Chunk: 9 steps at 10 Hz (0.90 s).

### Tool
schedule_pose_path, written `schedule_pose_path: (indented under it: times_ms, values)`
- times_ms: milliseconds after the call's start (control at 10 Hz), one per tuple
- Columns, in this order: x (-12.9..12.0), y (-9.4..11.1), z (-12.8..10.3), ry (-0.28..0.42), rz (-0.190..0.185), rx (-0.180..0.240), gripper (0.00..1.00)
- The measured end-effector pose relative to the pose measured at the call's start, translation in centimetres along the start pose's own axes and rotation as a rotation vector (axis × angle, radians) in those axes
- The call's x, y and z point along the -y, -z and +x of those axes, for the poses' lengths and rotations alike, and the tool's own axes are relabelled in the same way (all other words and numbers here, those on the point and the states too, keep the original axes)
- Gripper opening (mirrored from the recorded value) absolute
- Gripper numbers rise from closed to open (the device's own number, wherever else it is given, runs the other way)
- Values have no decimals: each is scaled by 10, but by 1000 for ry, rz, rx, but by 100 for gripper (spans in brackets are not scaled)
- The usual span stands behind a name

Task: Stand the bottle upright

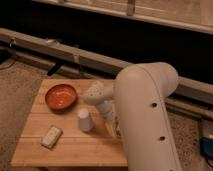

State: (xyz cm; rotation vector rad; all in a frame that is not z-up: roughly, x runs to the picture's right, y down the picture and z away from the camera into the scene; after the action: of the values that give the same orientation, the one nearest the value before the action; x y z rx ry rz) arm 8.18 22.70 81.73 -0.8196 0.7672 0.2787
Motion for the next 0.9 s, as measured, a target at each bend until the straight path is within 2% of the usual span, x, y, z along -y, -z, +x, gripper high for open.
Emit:
schedule_pose_path:
  times_ms: [600, 900]
  values:
    - [0, -16, 2, 43, 37, -90, 80]
    - [2, -18, 3, 64, 71, -129, 80]
